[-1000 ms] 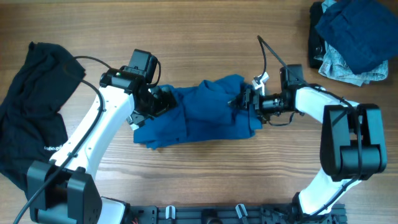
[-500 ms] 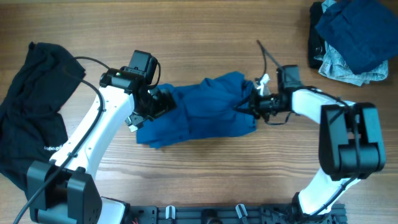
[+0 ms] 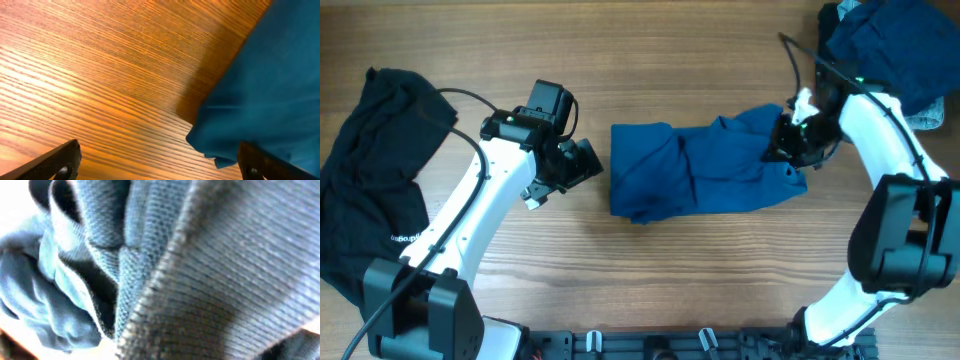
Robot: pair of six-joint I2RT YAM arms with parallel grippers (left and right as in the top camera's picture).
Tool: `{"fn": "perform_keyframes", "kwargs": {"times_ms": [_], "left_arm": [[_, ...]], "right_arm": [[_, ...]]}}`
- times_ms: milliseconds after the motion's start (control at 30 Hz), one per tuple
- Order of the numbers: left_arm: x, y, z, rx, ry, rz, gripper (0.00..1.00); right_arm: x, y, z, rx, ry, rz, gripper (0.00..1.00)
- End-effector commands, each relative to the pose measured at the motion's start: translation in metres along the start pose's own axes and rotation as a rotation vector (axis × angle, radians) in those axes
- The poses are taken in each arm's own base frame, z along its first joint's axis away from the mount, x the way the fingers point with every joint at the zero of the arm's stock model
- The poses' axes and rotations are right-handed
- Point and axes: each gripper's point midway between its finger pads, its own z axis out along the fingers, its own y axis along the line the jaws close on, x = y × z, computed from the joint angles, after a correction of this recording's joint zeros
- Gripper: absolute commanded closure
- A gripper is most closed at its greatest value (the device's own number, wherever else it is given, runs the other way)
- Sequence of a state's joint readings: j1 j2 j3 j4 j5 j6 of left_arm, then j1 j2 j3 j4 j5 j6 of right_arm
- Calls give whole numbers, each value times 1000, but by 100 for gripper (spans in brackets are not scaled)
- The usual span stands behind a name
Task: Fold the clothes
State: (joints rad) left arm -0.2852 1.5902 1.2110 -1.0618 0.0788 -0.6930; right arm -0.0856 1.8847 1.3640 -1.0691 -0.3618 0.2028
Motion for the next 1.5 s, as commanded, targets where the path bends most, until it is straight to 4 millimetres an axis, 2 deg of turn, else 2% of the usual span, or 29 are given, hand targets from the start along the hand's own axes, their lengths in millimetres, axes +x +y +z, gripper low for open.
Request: {"fn": "perform_keyframes", "kwargs": {"times_ms": [0,100,167,267,333,433,600,700,833,900,933,1033,1133,1267,1300,1367,1467], "left_arm": [[-5,-2,-3,3,-23,11,0],[-5,-2,-3,3,-22,11,0],[-5,-1,-3,4,-23,4,0],[-13,2,-4,10,-35,-20,0],[-23,14,-5,6,-42,-69,0],[-36,33,-7,0,-45,-156,0],[-58,78,-12,-20,-51,-367,0],[-61,103,-14,-41,-34,-449,0],[-60,108,-15,-48,-27,-465,0],[-60,108,-15,-48,-27,-465,0],[-60,108,-15,-48,-26,-465,0],[-57,109,-15,-55,-17,-466,0],[-56,109,-15,-57,-14,-466,0],[-56,109,-15,-56,-14,-466,0],[-56,109,-15,-56,-14,-466,0],[-56,109,-15,-57,-14,-465,0],[-55,109,-15,-60,-9,-466,0]], "right_arm": [[7,24,0,119,-34,-105,96],[21,62,13,142,-35,-163,96],[27,82,15,137,-36,-201,96],[33,110,7,124,-49,-252,96],[35,130,-2,112,-65,-298,96],[39,132,1,201,-112,-270,96],[52,163,12,178,-140,-322,96],[48,163,11,302,-256,-313,96],[58,193,19,260,-312,-352,96],[60,200,22,259,-337,-351,96],[63,205,25,255,-338,-366,92],[72,209,41,271,-312,-397,91],[84,213,63,275,-259,-424,80],[104,236,74,181,-217,-441,48],[109,244,77,152,-209,-446,45],[119,261,81,95,-206,-459,26],[126,277,79,28,-181,-488,23]]}}
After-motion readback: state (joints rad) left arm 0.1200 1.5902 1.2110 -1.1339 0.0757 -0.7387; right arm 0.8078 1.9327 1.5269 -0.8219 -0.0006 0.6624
